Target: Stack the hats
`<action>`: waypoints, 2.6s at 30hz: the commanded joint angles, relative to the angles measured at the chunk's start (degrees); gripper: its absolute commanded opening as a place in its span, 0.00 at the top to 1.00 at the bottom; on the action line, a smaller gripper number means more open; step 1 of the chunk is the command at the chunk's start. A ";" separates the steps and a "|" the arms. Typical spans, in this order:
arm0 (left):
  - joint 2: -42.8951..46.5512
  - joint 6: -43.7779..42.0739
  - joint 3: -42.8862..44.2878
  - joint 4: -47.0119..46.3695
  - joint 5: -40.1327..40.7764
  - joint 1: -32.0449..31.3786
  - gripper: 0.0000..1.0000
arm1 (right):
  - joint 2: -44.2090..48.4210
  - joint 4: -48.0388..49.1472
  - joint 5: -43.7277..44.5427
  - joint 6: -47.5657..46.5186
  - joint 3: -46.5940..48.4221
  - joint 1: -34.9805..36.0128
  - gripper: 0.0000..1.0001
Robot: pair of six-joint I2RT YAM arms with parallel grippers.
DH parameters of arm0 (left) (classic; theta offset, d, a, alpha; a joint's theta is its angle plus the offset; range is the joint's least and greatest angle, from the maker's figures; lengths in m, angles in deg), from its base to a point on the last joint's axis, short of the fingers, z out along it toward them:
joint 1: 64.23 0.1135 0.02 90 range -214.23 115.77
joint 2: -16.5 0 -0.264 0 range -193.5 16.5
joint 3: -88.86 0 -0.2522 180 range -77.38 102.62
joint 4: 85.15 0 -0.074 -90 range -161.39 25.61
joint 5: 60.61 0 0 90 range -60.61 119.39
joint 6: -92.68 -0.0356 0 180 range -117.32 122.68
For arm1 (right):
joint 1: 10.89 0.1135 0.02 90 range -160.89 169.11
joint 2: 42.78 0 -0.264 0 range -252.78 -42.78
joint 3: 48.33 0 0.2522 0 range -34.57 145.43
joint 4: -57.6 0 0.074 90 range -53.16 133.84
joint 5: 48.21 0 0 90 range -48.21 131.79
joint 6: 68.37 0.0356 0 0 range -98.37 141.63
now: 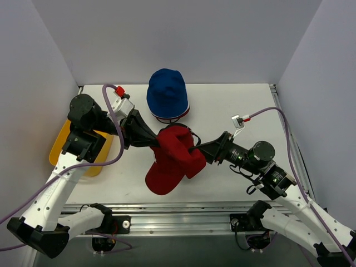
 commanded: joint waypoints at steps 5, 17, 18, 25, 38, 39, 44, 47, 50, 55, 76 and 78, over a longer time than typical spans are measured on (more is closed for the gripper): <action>-0.85 -1.26 0.23 -3.74 -0.88 -1.07 0.98 | -1.47 6.01 -3.29 -0.32 0.18 1.11 0.43; -2.16 -5.54 1.45 1.85 -0.79 -0.72 0.98 | -4.10 0.92 5.58 -5.67 4.66 1.11 0.97; -2.52 -6.87 2.16 3.36 -0.62 -0.37 0.98 | -4.63 -0.74 6.55 -7.51 6.49 1.11 1.00; -5.59 -28.74 9.10 31.56 8.75 2.71 0.98 | -8.32 -4.53 15.95 -15.77 15.36 1.11 1.00; -0.42 -35.27 4.90 37.83 30.39 2.53 0.75 | -23.27 -3.40 12.45 -21.86 25.67 1.19 1.00; 0.29 -35.27 4.28 37.57 31.02 2.53 0.70 | -23.62 -3.05 11.92 -21.50 25.67 1.19 1.00; 5.12 -32.81 1.03 33.88 32.61 2.53 0.58 | -22.75 -1.72 10.78 -19.66 24.71 1.46 1.00; 6.62 -32.11 0.58 33.00 33.22 2.53 0.50 | -22.13 -1.72 10.95 -18.78 24.53 1.72 1.00; 7.06 -31.49 -0.03 32.47 35.85 2.53 0.43 | -22.13 -1.72 12.18 -18.16 23.92 2.16 1.00; 5.83 -30.97 -1.26 32.38 42.52 2.53 0.43 | -23.53 0.29 12.62 -17.46 20.76 2.78 1.00; 1.79 -24.38 -1.00 30.36 54.93 5.79 0.22 | -25.47 -0.40 17.01 -16.58 18.55 5.06 1.00; 1.44 -23.76 -0.83 30.88 55.89 5.79 0.19 | -25.21 -0.32 18.07 -16.67 18.11 5.06 1.00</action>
